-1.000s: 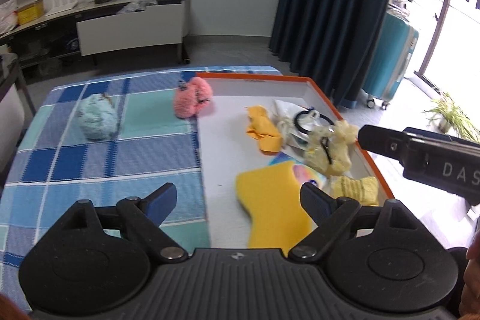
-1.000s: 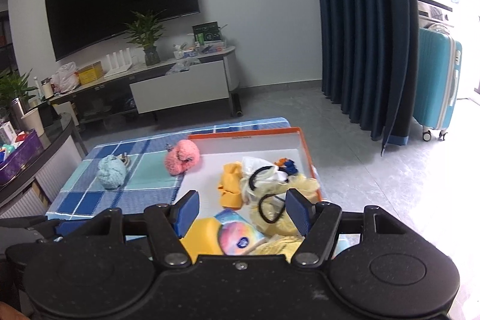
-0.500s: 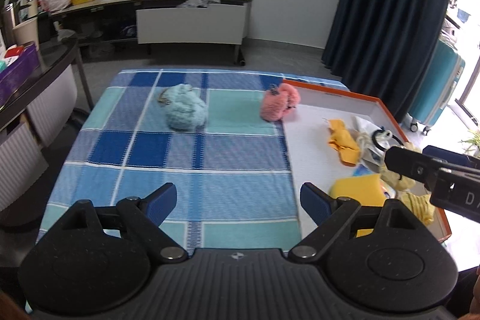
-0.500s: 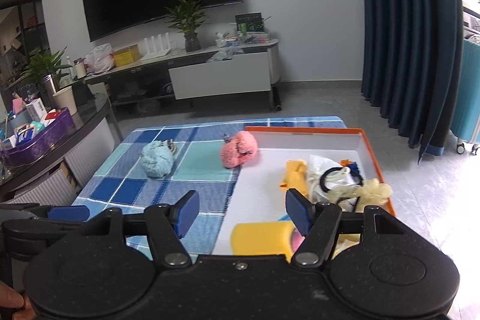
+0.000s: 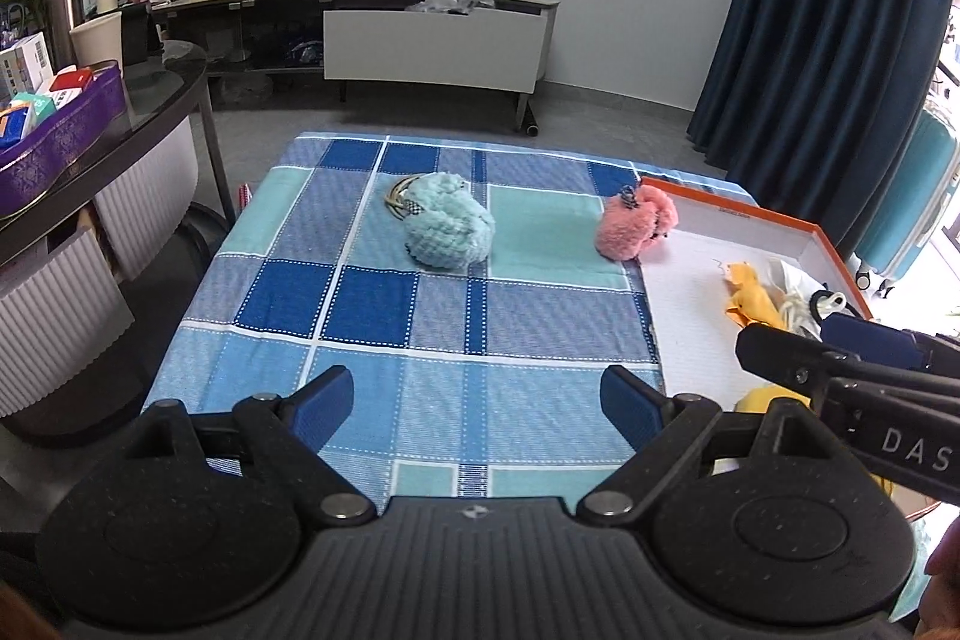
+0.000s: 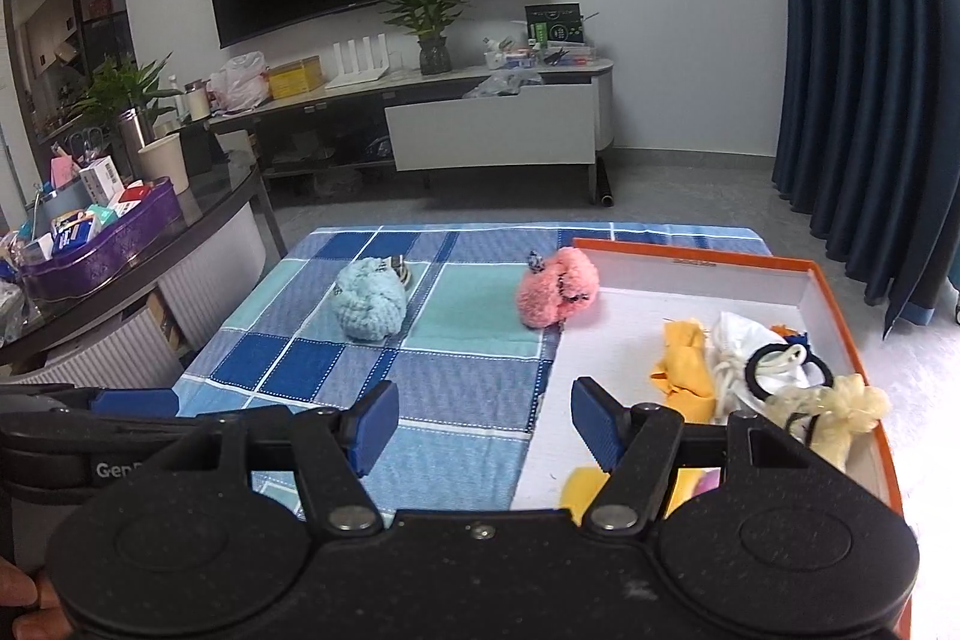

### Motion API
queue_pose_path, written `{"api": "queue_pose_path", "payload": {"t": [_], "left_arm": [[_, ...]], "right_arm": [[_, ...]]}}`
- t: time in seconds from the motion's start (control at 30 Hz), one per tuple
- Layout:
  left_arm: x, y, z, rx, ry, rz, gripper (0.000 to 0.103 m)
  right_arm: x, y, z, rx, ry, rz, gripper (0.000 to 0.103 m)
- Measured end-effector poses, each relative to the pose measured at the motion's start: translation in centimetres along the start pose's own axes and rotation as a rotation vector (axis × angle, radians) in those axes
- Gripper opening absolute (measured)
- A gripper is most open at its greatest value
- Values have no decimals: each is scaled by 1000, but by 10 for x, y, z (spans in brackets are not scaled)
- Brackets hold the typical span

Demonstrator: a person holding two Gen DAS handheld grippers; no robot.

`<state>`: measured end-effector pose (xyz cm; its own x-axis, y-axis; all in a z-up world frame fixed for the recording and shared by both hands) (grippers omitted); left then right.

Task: Organize soft objects
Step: 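Withdraw both tools from the box back over the table, then grasp the light-blue fluffy pouch with the left tool while the right tool grasps the beige USB cable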

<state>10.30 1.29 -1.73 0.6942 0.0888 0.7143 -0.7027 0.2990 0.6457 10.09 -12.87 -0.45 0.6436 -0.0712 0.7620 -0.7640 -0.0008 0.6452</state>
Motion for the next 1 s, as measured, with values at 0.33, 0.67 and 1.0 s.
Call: {"api": "queue_pose_path", "payload": {"t": [0.33, 0.67, 1.0], "left_arm": [[5, -16, -18, 15, 27, -18, 91], [26, -57, -38, 31, 44, -25, 95], [52, -115, -51, 50, 52, -32, 96]], "right_arm": [[4, -20, -16, 16, 18, -19, 77], [12, -49, -19, 19, 22, -41, 77], [23, -78, -14, 26, 11, -56, 77]]}}
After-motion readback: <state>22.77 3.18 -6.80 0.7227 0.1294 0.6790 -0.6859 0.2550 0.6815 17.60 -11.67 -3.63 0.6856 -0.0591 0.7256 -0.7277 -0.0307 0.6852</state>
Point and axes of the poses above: each gripper's, at about its wrist camera, not at the fingertips, and y roughly against the way its jaws point, z to its right, x to its top, the point moved 10 cm from there along -y, roughly the way its jaws point, and after that the axes turned 14 degrees about -x, right-handed, at the moved point
